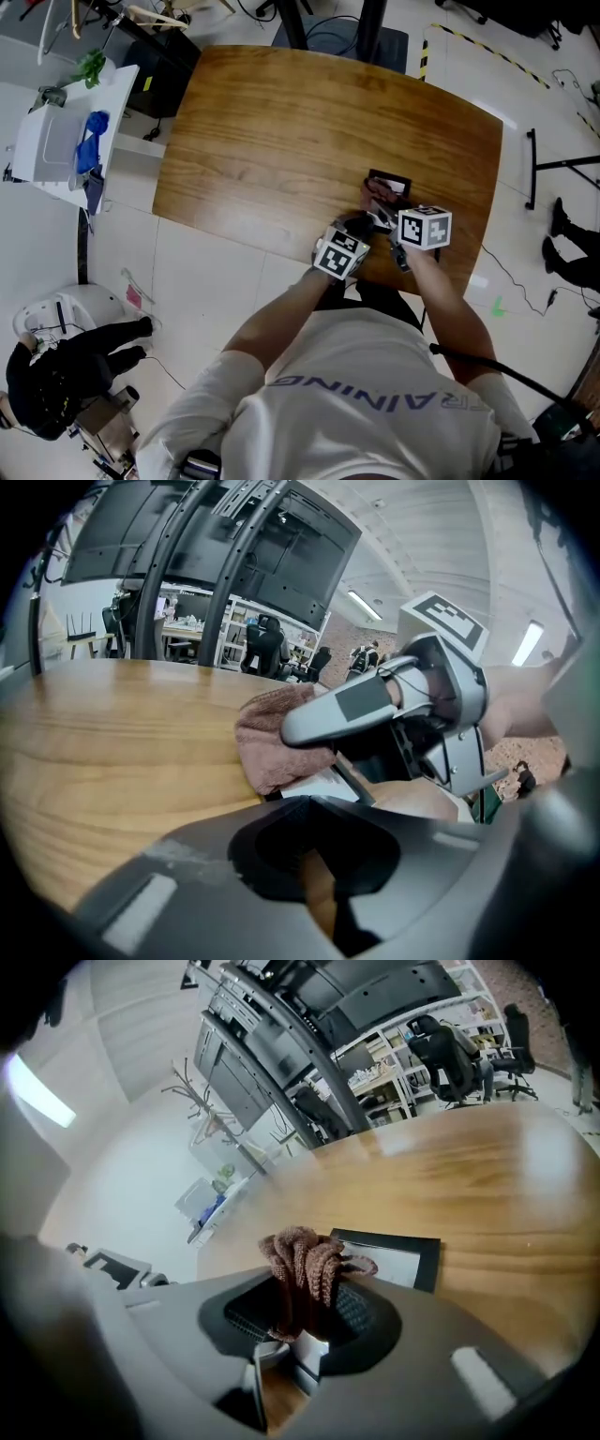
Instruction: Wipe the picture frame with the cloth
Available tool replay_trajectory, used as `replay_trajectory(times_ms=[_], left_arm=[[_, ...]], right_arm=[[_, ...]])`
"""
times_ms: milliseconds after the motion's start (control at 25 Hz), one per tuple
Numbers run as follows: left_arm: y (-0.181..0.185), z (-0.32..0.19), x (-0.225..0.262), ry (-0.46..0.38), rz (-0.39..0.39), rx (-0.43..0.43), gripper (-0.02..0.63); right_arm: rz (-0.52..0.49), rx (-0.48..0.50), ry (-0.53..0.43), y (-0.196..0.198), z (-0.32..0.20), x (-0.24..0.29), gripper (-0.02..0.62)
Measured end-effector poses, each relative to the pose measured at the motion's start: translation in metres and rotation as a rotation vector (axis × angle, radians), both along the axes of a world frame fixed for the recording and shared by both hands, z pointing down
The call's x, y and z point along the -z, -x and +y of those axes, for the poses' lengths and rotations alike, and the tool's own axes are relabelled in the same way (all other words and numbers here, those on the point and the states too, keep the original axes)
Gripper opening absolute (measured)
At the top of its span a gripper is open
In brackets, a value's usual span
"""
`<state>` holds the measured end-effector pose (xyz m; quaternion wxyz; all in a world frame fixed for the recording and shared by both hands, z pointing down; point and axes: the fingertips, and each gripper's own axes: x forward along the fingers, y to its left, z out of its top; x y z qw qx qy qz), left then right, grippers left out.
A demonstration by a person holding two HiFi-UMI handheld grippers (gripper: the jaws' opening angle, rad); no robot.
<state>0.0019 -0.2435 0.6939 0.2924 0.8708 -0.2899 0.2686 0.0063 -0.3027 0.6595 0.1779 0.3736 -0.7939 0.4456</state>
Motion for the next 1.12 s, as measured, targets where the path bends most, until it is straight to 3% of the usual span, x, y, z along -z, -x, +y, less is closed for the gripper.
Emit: replay_trajectory(times_ms=[320, 720, 1120], left_arm=[[0.001, -0.001, 0.000, 0.000, 0.002, 0.009, 0.005], [0.002, -0.001, 0.000, 0.010, 0.006, 0.017, 0.005], [0.006, -0.001, -0.001, 0.027, 0.019, 0.019, 0.005]], right_arm=[[0.048, -0.024, 0.030, -0.025, 0.006, -0.009, 0.121], [-0.005, -0.187, 0.061, -0.093, 0.017, -0.008, 0.121], [0.017, -0.224, 0.049, -0.109, 0.031, -0.011, 0.121]])
